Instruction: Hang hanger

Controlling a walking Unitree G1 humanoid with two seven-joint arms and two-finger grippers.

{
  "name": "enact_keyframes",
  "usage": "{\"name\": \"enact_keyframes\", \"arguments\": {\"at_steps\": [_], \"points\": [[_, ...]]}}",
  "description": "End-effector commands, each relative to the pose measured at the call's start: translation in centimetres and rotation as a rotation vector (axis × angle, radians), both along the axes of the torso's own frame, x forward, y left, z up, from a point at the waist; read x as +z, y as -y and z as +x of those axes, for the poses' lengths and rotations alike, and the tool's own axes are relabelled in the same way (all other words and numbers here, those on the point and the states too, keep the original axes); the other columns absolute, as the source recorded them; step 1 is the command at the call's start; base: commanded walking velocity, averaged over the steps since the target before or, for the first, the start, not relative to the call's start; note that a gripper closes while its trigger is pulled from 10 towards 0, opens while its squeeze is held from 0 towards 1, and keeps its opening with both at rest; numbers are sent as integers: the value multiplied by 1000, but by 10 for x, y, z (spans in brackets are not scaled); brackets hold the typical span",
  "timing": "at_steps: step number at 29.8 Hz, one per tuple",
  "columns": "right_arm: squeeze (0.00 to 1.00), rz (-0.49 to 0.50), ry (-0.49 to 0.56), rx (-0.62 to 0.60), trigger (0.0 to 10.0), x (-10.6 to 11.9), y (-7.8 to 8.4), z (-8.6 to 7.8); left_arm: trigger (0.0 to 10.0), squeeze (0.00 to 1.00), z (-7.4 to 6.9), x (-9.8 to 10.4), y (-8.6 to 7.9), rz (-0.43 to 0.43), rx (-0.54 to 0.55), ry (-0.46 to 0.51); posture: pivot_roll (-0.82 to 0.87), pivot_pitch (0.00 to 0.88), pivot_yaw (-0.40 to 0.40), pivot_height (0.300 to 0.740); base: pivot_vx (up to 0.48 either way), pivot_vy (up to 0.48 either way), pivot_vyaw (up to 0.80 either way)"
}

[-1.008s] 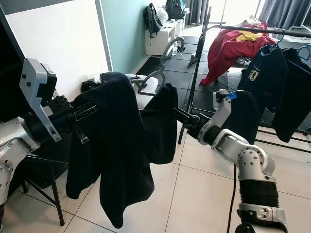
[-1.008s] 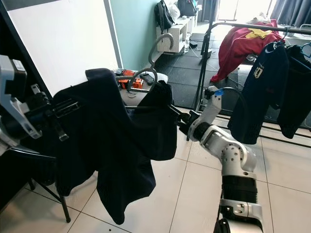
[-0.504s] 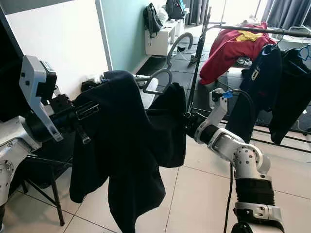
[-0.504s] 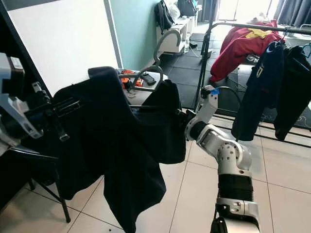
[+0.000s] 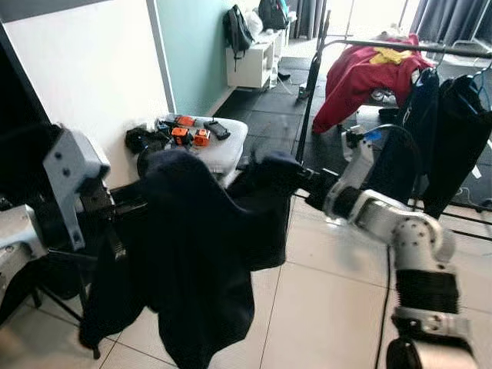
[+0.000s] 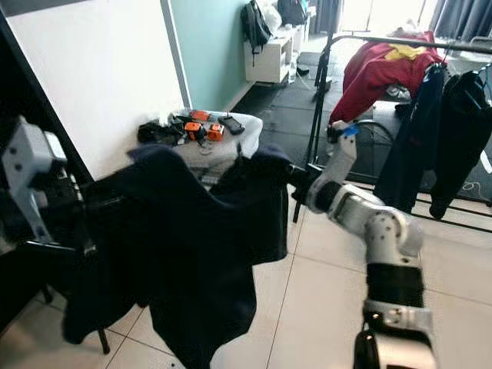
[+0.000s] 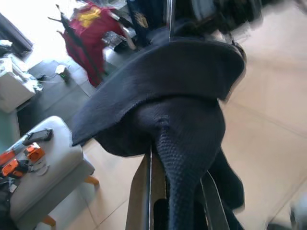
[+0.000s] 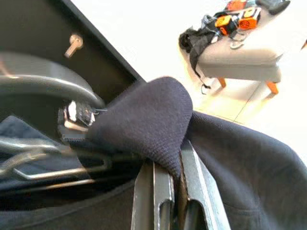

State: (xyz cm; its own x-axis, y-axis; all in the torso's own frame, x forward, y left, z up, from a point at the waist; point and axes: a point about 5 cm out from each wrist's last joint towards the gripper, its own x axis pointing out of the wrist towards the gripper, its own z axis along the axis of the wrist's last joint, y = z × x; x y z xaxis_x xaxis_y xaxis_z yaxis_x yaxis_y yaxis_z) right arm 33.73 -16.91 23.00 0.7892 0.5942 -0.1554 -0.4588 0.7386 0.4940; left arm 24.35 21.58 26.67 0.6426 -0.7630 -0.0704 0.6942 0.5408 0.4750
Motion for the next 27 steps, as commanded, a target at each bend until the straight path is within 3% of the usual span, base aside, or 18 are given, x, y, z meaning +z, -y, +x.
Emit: {"name": "enact_keyframes", "arguments": {"at_steps": [1,6,7,8,9,11,12,13,14,16,17,19,20,22,23,24,26,27], "points": [[0,-40,18,73,0,12,-4,-3,0,0,-5,2,6,84,-65,14,-98,0,-20,740,0,0,0],[0,-75,2,127,0,12,-11,-4,0,0,-7,9,18,92,-136,36,-94,0,-26,740,0,0,0],[0,-85,-10,159,3490,8,-18,-6,0,0,-8,13,26,63,-171,51,-93,0,-27,740,0,0,0],[0,-85,-10,159,3490,8,-18,-6,0,0,-8,13,26,63,-171,51,-93,0,-27,740,0,0,0],[0,-96,-23,187,10000,3,-26,-8,0,0,-9,17,32,25,-200,62,-93,0,-27,740,0,0,0],[0,-96,-23,187,10000,3,-26,-8,0,0,-9,17,32,25,-200,62,-93,0,-27,740,0,0,0],[0,-115,-34,205,10000,-3,-31,-11,0,0,-10,20,37,-34,-223,66,-93,0,-25,740,0,0,0],[0,-115,-34,205,10000,-3,-31,-11,0,0,-10,20,37,-34,-223,66,-93,0,-25,740,0,0,0],[0,-129,-42,209,10000,-9,-32,-12,0,0,-10,22,38,-105,-238,61,-94,0,-23,740,0,0,0],[0,-129,-42,209,10000,-9,-32,-12,0,0,-10,22,38,-105,-238,61,-94,0,-23,740,0,0,0],[635,-140,-43,197,10000,-14,-29,-13,0,0,-11,22,36,-166,-249,54,-97,0,-21,740,0,0,0],[635,-140,-43,197,10000,-14,-29,-13,0,0,-11,22,36,-166,-249,54,-97,0,-21,740,0,0,0],[1000,-156,-17,176,10000,-15,-23,-12,0,0,-14,19,33,-215,-265,27,-98,0,-17,740,0,0,0],[1000,-156,-17,176,10000,-15,-23,-12,0,0,-14,19,33,-215,-265,27,-98,0,-17,740,0,0,0],[1000,-190,43,113,10000,-11,0,-7,0,0,-18,7,22,-229,-282,-39,-99,0,-15,740,0,0,0],[1000,-190,43,113,10000,-11,0,-7,0,0,-18,7,22,-229,-282,-39,-99,0,-15,740,0,0,0],[1000,-209,107,78,10000,-3,23,-6,0,0,-18,-3,10,-205,-253,-87,-99,0,-14,740,0,0,0],[1000,-209,107,78,10000,-3,23,-6,0,0,-18,-3,10,-205,-253,-87,-99,0,-14,740,0,0,0]]}}
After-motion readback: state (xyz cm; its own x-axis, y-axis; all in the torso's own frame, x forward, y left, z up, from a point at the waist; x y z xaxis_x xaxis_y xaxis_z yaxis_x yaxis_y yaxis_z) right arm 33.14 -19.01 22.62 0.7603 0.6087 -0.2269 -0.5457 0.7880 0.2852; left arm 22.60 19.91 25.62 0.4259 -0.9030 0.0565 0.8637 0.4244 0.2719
